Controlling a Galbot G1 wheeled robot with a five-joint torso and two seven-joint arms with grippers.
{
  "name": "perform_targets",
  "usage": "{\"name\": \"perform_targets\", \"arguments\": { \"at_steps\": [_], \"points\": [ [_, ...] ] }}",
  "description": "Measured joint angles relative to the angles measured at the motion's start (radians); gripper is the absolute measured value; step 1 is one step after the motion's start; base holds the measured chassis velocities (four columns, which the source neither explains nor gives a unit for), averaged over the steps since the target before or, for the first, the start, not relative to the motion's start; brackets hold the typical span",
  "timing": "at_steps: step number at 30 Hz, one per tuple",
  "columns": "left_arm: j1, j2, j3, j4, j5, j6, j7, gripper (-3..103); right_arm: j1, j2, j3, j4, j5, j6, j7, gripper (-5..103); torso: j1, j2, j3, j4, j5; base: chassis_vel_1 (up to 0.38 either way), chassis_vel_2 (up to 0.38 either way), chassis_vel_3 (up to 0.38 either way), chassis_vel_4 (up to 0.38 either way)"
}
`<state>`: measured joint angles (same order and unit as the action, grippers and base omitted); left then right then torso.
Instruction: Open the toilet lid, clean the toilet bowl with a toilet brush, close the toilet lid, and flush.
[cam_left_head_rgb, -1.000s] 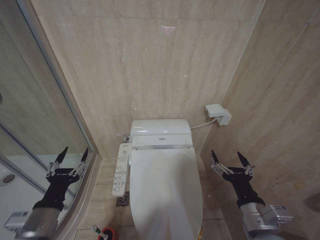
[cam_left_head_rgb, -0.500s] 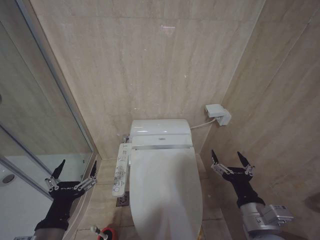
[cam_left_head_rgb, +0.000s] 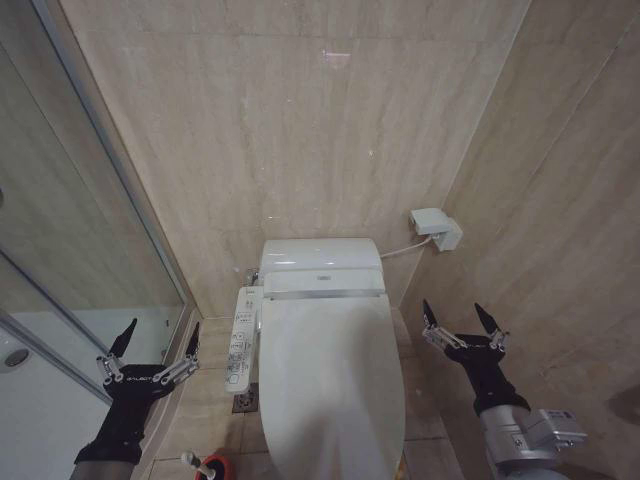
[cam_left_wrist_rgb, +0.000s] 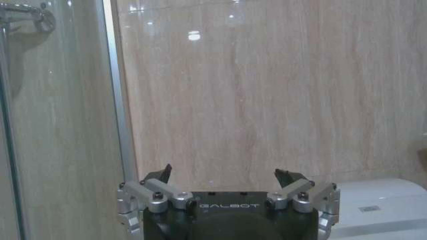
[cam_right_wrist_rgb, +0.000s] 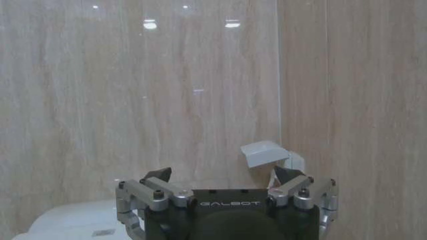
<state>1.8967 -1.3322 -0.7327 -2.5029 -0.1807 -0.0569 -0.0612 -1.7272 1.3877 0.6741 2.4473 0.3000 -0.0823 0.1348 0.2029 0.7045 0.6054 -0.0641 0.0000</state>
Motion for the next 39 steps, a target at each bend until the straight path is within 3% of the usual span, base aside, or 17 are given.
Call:
{"name": "perform_targets", "arguments": {
  "at_steps": [26,39],
  "points": [
    [-0.001,0.002,0.000,0.003,-0.001,0.000,0.000,100,0.000,0.000,0.000,0.000,0.000,0.000,0.000,100,0.000,0.000,0.000,0.0002,-0.0001,0.008,-0.009,-0.007,0.010],
    [-0.002,0.002,0.000,0.003,-0.002,0.001,-0.001,100,0.000,0.000,0.000,0.000,0.000,0.000,0.000,100,0.000,0.000,0.000,0.0000,-0.0001,0.190,-0.198,-0.188,0.185]
  ]
}}
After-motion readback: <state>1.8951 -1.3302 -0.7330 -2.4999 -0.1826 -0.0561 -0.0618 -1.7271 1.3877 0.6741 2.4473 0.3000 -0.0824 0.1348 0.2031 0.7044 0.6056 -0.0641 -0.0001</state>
